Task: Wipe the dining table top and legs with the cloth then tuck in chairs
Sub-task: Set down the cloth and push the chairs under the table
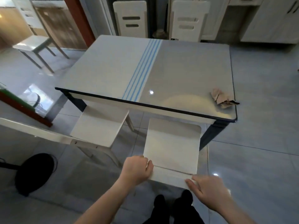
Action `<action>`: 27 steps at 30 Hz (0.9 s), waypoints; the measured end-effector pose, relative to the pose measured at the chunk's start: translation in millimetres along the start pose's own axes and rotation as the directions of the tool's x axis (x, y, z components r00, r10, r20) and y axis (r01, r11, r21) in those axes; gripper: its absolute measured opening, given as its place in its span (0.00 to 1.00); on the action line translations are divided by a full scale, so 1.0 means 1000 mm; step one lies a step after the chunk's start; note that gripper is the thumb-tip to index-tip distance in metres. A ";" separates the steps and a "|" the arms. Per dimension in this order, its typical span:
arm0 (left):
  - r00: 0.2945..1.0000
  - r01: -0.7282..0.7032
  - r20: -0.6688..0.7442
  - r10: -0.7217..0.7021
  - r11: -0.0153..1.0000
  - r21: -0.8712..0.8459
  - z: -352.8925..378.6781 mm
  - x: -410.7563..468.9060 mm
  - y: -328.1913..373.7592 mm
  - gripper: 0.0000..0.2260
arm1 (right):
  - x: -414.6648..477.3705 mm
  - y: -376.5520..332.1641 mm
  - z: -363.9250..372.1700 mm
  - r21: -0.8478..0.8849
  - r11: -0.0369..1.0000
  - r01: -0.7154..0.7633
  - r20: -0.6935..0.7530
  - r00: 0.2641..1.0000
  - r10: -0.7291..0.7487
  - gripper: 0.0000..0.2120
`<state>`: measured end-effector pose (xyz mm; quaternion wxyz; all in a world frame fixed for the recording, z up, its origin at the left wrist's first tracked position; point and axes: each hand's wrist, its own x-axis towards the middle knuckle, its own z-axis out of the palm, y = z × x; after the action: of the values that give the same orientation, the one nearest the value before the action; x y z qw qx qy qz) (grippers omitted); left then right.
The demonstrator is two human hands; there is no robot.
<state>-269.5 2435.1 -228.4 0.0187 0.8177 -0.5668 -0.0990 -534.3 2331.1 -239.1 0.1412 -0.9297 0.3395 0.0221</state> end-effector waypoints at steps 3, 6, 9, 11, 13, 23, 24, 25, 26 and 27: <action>1.000 0.006 0.030 -0.006 1.000 0.024 -0.003 0.003 0.002 0.22 | 0.002 0.000 -0.006 -0.029 0.999 0.036 -0.030 0.999 -0.037 0.42; 0.999 0.029 0.033 -0.030 0.998 0.051 -0.004 0.008 0.006 0.21 | 0.007 0.003 -0.016 -0.015 0.999 0.042 -0.013 0.999 -0.042 0.40; 1.000 0.009 -0.022 -0.008 1.000 0.028 0.000 0.017 0.016 0.27 | 0.016 0.016 -0.028 -0.024 0.999 0.043 0.003 0.999 -0.043 0.40; 0.998 0.017 -0.061 -0.015 1.000 0.025 0.002 0.026 0.022 0.27 | 0.021 0.026 -0.032 -0.069 0.996 0.059 0.005 0.998 -0.059 0.41; 0.998 0.023 -0.054 -0.021 0.999 0.030 0.001 0.033 0.028 0.25 | 0.027 0.037 -0.033 -0.080 0.995 0.067 0.002 0.998 -0.067 0.44; 1.000 -0.025 0.001 0.025 1.000 0.001 -0.001 0.039 0.033 0.22 | 0.028 0.063 -0.030 -0.085 0.987 0.140 0.027 0.990 -0.138 0.39; 0.997 -0.072 -0.001 0.072 0.997 0.008 0.000 0.037 0.030 0.22 | 0.028 0.065 -0.031 -0.091 0.984 0.152 0.034 0.988 -0.150 0.38; 0.991 -0.130 -0.003 0.130 0.991 0.008 0.000 0.036 0.028 0.24 | 0.028 0.067 -0.031 -0.108 0.982 0.152 0.029 0.988 -0.150 0.39; 0.981 -0.196 0.003 0.196 0.981 0.008 0.001 0.034 0.025 0.25 | 0.028 0.070 -0.029 -0.127 0.982 0.143 0.023 0.990 -0.141 0.42; 0.965 -0.261 0.002 0.261 0.965 0.013 0.002 0.032 0.022 0.26 | 0.028 0.073 -0.026 -0.135 0.982 0.132 0.015 0.991 -0.131 0.47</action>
<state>-279.1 2397.4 -232.0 0.0262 0.7361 -0.6701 -0.0921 -560.9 2253.6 -235.9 0.0796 -0.9574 0.2747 0.0387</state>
